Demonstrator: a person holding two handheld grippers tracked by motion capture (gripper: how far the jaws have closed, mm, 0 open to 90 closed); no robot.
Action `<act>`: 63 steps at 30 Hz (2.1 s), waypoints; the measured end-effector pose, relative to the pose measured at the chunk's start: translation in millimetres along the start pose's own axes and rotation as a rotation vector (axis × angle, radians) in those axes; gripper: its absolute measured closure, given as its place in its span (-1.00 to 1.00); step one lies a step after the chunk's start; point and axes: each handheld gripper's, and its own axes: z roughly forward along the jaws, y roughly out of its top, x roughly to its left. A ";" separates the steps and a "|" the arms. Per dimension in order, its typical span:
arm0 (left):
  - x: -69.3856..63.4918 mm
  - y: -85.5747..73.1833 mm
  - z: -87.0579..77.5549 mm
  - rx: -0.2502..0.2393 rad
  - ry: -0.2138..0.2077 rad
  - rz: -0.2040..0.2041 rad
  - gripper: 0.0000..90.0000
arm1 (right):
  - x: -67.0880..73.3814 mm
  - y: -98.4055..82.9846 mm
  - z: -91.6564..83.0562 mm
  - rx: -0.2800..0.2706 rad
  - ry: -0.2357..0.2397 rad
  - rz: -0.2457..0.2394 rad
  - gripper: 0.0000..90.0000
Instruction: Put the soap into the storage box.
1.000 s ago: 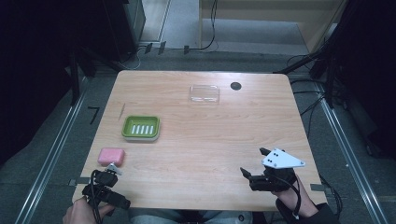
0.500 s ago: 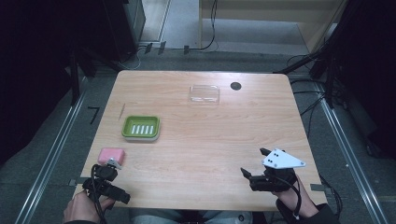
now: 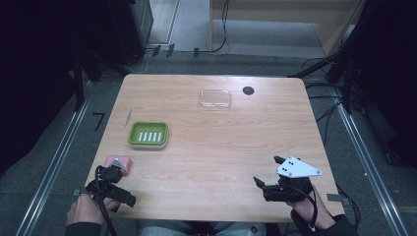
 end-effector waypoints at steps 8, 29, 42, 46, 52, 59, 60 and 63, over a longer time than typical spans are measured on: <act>12.3 6.4 -2.5 -0.014 -0.003 -0.023 -0.97 | 0.0 0.0 0.1 0.000 0.000 -0.001 -0.69; 25.7 29.4 -13.8 -0.049 -0.002 -0.034 -0.98 | 0.2 0.1 0.4 0.002 0.001 0.000 -0.69; 33.6 46.9 -18.1 -0.075 0.016 -0.060 -0.98 | 0.0 0.1 0.2 0.002 0.002 -0.001 -0.69; 37.3 53.6 -17.0 -0.079 0.015 -0.069 -0.98 | 0.1 0.2 0.6 0.002 0.002 -0.002 -0.69; 40.7 59.0 -15.8 -0.081 0.031 -0.082 -0.98 | 0.3 0.2 0.5 0.003 0.000 0.002 -0.69; 46.3 68.3 -11.1 -0.090 0.032 -0.103 -0.98 | 0.2 0.2 0.9 0.003 0.004 -0.005 -0.69; 46.5 69.2 -10.7 -0.095 0.036 -0.107 -0.98 | 0.1 0.2 0.9 0.003 0.004 -0.006 -0.69; 47.4 74.5 -8.3 -0.100 0.052 -0.121 -0.98 | 0.3 0.3 1.0 0.003 0.004 -0.002 -0.69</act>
